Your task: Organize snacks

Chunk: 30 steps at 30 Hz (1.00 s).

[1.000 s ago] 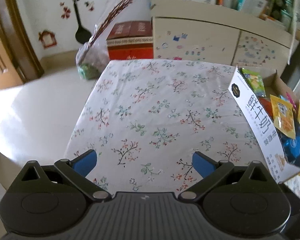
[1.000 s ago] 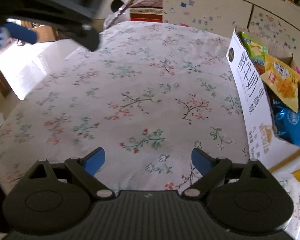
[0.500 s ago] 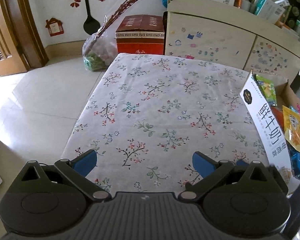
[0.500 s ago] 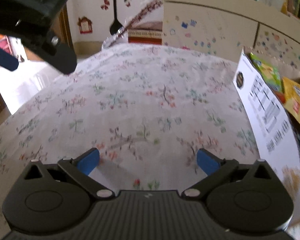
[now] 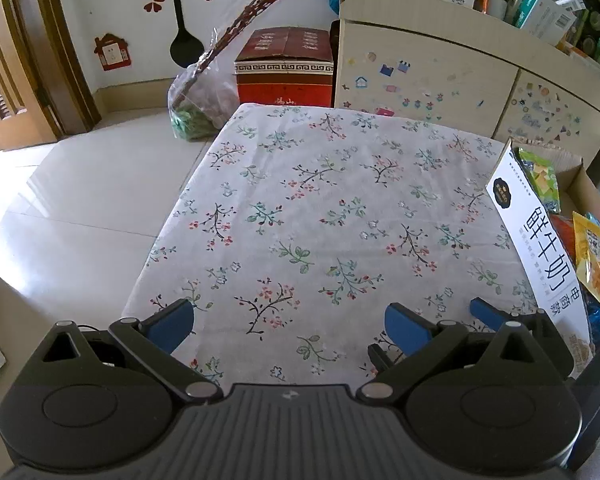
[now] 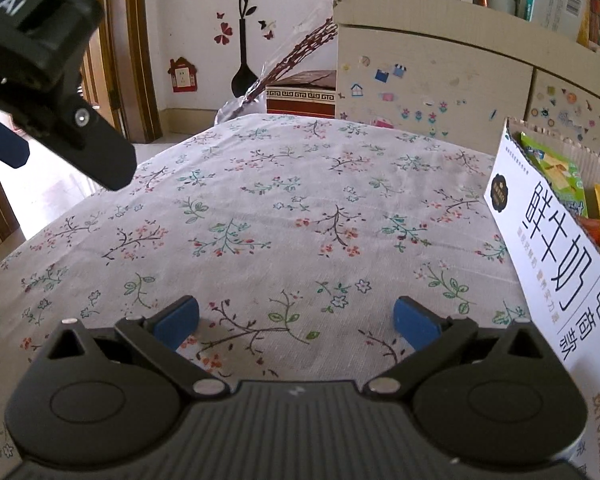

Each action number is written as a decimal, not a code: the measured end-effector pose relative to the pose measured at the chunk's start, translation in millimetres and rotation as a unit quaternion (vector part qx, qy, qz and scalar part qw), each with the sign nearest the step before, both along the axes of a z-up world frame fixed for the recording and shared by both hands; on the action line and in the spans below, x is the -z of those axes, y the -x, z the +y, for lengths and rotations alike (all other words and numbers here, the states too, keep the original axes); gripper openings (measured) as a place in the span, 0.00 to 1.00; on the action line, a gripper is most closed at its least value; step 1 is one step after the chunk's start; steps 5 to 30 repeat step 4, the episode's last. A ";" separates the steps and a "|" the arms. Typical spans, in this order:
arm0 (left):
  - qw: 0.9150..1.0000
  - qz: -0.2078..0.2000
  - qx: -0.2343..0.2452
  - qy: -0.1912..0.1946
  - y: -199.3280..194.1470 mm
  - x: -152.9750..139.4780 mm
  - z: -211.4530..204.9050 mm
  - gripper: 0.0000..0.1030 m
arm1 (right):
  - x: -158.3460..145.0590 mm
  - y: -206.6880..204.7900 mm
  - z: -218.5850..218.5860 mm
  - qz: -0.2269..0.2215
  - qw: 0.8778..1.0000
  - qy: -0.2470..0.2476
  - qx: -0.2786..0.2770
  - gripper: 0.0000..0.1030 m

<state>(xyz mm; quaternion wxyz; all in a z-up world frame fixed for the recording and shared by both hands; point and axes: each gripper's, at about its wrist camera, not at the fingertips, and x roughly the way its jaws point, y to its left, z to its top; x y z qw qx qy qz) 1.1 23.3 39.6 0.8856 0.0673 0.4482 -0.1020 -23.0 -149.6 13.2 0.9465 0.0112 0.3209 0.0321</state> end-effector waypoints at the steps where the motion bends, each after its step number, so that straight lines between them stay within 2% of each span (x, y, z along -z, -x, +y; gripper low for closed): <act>1: 1.000 0.000 0.000 0.000 -0.5 -0.3 0.2 1.00 | 0.0 0.0 0.0 0.000 1.000 0.000 0.000 1.00; 30: 1.000 0.006 0.000 0.001 -2.0 0.6 -0.1 1.00 | 0.0 -0.1 0.1 0.000 1.000 0.000 0.000 1.00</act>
